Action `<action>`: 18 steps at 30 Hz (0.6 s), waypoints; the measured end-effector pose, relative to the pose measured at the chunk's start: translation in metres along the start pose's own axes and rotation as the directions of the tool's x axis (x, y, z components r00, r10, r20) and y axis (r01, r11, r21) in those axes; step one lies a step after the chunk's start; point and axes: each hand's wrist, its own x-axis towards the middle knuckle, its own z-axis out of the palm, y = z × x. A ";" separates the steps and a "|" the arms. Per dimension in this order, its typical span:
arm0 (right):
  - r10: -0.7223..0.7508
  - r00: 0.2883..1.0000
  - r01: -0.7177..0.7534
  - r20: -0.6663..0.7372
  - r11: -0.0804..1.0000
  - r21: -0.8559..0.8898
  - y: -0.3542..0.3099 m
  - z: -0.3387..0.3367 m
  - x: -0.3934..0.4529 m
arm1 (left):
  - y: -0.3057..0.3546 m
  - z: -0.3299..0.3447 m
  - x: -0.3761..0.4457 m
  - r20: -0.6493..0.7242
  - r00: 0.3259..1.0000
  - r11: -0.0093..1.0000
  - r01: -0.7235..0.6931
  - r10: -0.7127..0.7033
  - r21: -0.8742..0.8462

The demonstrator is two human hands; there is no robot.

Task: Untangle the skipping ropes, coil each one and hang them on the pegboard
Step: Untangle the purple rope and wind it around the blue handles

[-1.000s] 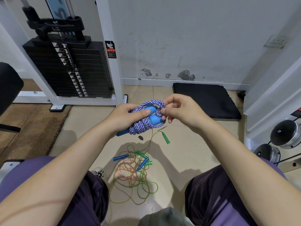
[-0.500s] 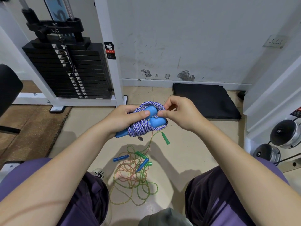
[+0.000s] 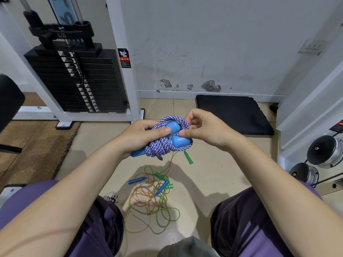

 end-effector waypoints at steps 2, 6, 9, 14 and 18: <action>0.000 1.000 0.000 -0.007 0.999 0.037 0.000 0.001 0.001 | -0.001 -0.001 0.001 -0.011 1.000 1.000 -0.003 0.003 0.011; -0.017 1.000 0.018 -0.023 0.999 0.049 0.001 0.005 0.004 | -0.001 -0.003 0.002 -0.030 0.999 0.999 -0.015 0.016 0.043; -0.005 1.000 0.006 -0.028 0.999 0.052 0.001 0.005 0.005 | 0.000 -0.004 0.000 -0.018 0.999 0.998 -0.033 0.035 0.054; 0.062 0.990 -0.074 0.130 0.993 0.087 0.001 0.000 0.000 | -0.001 -0.005 -0.002 0.043 0.998 0.998 -0.049 0.047 0.045; 0.030 0.969 -0.076 0.246 0.980 0.182 -0.002 -0.001 -0.005 | -0.005 -0.007 -0.001 0.067 0.995 0.996 -0.077 0.074 0.051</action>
